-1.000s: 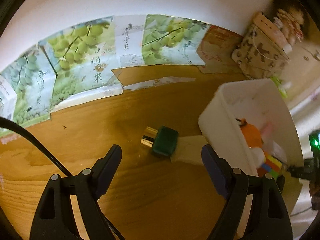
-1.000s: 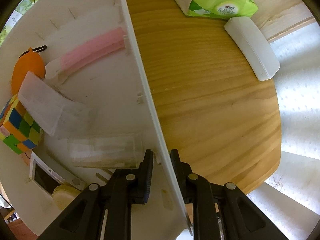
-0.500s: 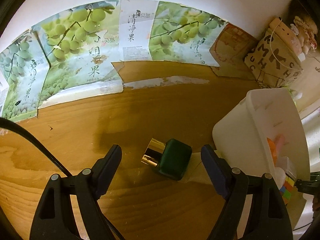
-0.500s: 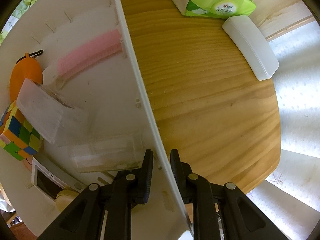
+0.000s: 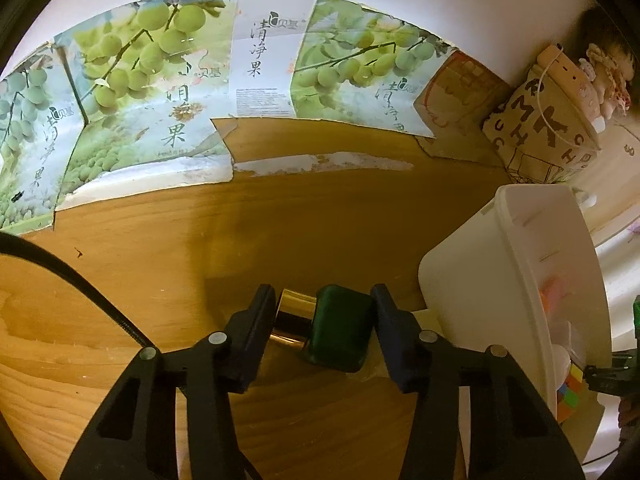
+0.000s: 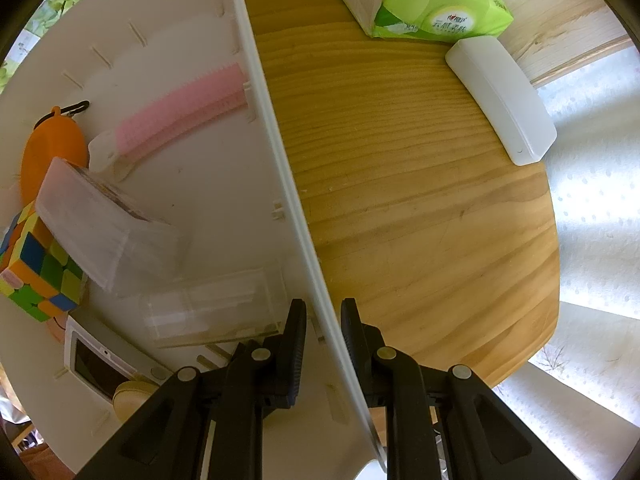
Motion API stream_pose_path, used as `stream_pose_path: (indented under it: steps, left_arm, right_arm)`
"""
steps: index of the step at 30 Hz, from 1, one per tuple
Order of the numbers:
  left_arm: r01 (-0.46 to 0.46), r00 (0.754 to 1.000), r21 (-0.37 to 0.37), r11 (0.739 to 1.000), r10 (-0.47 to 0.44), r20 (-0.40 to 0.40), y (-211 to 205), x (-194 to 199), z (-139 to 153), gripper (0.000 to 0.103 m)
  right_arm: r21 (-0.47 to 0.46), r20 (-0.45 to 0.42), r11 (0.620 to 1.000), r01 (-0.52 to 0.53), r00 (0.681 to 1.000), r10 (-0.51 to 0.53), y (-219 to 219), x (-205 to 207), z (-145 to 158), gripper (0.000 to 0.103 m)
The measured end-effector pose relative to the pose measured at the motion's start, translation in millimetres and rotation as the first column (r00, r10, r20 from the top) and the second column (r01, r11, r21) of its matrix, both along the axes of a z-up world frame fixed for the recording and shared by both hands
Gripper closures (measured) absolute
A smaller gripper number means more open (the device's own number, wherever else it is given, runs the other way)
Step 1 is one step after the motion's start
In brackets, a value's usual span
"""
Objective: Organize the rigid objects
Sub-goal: 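Lift the green-capped bottle with the left gripper over the tray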
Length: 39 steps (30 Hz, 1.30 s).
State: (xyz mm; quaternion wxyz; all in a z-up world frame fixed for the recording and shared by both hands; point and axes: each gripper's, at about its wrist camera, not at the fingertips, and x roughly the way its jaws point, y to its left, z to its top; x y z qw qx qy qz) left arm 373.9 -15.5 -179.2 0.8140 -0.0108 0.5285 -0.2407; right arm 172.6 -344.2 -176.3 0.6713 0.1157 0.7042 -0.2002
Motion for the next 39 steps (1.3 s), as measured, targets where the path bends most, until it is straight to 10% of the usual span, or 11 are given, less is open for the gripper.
stream_pose_path:
  steps: [39]
  left_arm:
    - [-0.363,0.932,0.032,0.931,0.363,-0.002,57.5,-137.6,19.3,0.051]
  right_arm:
    - [0.062,0.040,0.964,-0.258,0.966,0.256,22.9,-9.1,10.0,0.085]
